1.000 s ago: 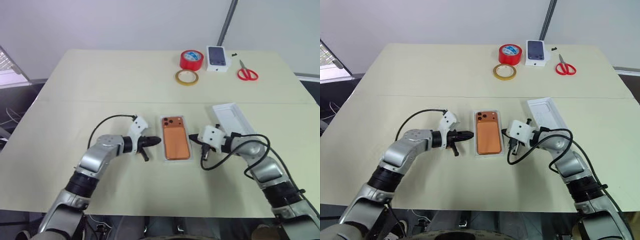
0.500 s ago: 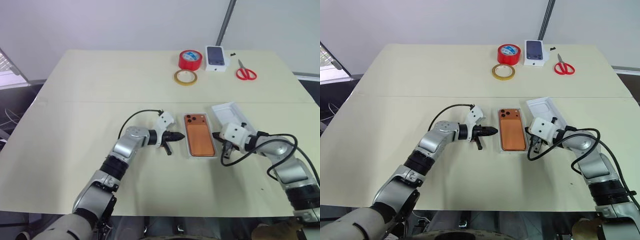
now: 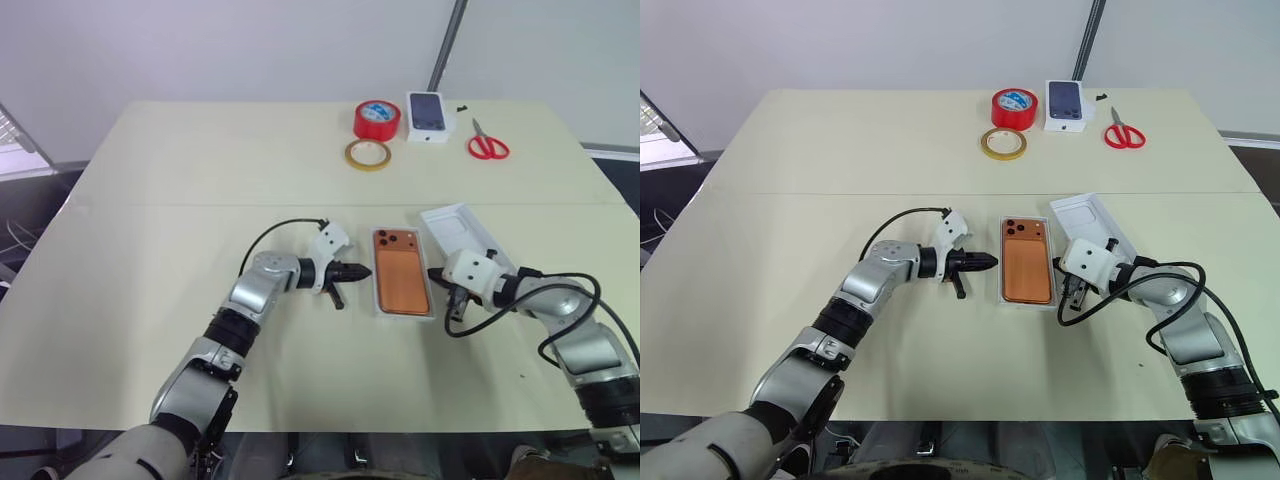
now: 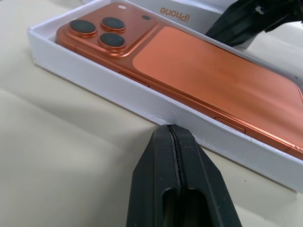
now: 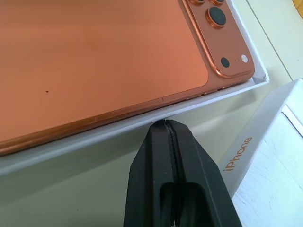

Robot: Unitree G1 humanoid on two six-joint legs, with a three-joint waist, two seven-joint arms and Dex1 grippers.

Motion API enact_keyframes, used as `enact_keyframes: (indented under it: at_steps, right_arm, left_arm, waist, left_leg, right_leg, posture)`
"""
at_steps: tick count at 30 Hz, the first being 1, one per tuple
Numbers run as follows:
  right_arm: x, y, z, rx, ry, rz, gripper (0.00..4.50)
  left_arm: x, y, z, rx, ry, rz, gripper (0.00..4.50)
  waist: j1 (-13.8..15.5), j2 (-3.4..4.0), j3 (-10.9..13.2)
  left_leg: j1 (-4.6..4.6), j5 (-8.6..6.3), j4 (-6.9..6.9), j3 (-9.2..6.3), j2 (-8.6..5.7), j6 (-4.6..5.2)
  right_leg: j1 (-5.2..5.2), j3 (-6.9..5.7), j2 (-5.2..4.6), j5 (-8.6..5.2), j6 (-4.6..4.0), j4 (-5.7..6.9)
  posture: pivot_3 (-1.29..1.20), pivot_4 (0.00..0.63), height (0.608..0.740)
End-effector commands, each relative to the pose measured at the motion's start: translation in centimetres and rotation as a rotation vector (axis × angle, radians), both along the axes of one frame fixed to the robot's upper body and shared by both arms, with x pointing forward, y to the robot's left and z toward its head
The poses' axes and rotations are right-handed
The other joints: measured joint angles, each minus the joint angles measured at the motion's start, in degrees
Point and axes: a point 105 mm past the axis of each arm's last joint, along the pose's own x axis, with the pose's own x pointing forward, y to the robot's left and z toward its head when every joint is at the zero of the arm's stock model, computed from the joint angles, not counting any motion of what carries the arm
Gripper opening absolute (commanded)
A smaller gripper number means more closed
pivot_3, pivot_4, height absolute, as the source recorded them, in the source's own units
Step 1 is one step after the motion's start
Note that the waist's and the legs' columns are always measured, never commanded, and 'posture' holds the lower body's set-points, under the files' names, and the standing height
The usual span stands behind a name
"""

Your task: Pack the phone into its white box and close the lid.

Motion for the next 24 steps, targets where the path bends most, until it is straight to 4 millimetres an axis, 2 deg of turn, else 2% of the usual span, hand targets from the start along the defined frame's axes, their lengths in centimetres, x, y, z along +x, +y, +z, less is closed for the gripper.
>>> enact_keyframes:
  at_steps: [1,7,12,18,19,21,24]
  right_arm:
    - [0.2,1.0,2.3,0.021,-0.078,0.054,0.0]
    - [0.5,0.4,3.3,0.029,-0.096,0.04,0.0]
    - [0.7,0.3,3.5,0.033,-0.099,0.038,0.0]
    - [1.1,0.5,5.6,0.181,-0.1,-0.024,0.0]
    - [1.1,0.3,6.0,0.227,-0.084,-0.048,0.25]
    - [1.2,-0.2,6.5,0.266,-0.086,-0.099,0.84]
    - [1.1,-0.8,5.9,0.277,-0.092,-0.176,2.38]
  left_arm:
    - [-0.6,-0.4,1.1,-0.034,-0.039,-0.022,0.01]
    - [-0.7,0.2,1.6,-0.05,-0.052,0.007,0.01]
    - [0.3,1.0,2.0,-0.042,-0.078,0.049,0.01]
    - [1.1,2.0,3.5,-0.073,-0.108,0.075,0.01]
    - [0.5,2.2,4.1,-0.123,-0.057,0.033,0.26]
    - [0.0,2.7,5.0,-0.148,-0.105,-0.001,0.83]
    - [0.6,3.8,5.8,-0.145,-0.215,0.043,2.36]
  waist:
    - [-0.05,0.0,0.0]
    - [0.08,0.0,0.0]
    - [0.02,0.0,0.0]
    - [0.1,0.0,0.0]
    - [0.1,0.0,0.0]
    - [0.1,0.0,0.0]
    - [0.13,0.0,0.0]
  left_leg:
    - [0.0,0.0,0.0,0.0,0.0,0.0]
    - [0.0,0.01,0.0,0.0,0.0,-0.02]
    - [0.0,0.01,0.0,0.0,0.01,-0.02]
    - [0.0,0.02,0.0,0.0,0.01,-0.04]
    - [-0.01,0.02,0.0,0.0,0.01,-0.04]
    - [-0.03,0.02,0.0,0.0,0.01,-0.04]
    - [-0.03,0.06,0.0,-0.01,0.03,-0.11]
  right_leg:
    - [0.0,0.0,0.0,0.0,0.0,0.0]
    - [0.0,0.01,-0.01,0.0,0.0,0.0]
    - [0.0,0.01,-0.01,0.0,0.0,0.0]
    - [-0.01,0.0,-0.01,0.0,0.0,0.01]
    - [-0.01,0.0,-0.01,0.0,0.0,0.0]
    - [-0.03,0.01,-0.01,0.0,0.0,0.0]
    - [-0.04,0.01,-0.02,0.0,0.0,0.0]
  posture:
    - [0.0,0.15,0.74]
    - [0.0,0.15,0.74]
    - [0.0,0.15,0.74]
    - [0.0,0.15,0.74]
    - [0.0,0.15,0.74]
    - [0.0,0.15,0.74]
    - [0.0,0.15,0.74]
